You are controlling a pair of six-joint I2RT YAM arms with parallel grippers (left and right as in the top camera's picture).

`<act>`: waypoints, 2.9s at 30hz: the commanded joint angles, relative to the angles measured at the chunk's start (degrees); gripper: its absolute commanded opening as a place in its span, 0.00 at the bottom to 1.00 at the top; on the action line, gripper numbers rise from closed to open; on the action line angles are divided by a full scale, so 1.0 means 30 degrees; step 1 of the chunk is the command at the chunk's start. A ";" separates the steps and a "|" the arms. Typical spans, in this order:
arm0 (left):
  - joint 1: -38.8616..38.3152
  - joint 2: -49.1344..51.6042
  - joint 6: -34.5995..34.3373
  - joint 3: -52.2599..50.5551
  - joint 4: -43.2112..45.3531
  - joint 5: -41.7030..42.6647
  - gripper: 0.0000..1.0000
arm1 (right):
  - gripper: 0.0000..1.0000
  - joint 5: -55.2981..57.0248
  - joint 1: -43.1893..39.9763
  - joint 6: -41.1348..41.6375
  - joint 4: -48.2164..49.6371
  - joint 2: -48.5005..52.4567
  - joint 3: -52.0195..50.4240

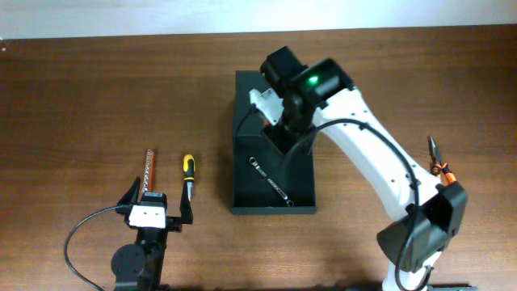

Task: Pack container
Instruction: 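Lift the cutters and carry them over the box, then lower the cutters into the box and release them, then swing the right gripper out to the right of the table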

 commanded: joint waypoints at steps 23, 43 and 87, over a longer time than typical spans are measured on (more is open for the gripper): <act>0.0124 -0.0095 0.0372 -0.0080 -0.0080 -0.0131 0.99 | 0.07 -0.0568 0.0357 -0.0109 0.7803 0.0954 -1.0469; 0.0124 -0.0095 0.0372 -0.0080 -0.0080 -0.0138 0.99 | 0.96 -0.1027 0.0321 0.1195 0.3133 0.0947 -0.0415; 0.0124 -0.0095 0.0372 -0.0080 -0.0080 -0.0131 0.99 | 0.99 0.7541 -2.4502 1.1387 -0.0408 -1.0462 -0.4087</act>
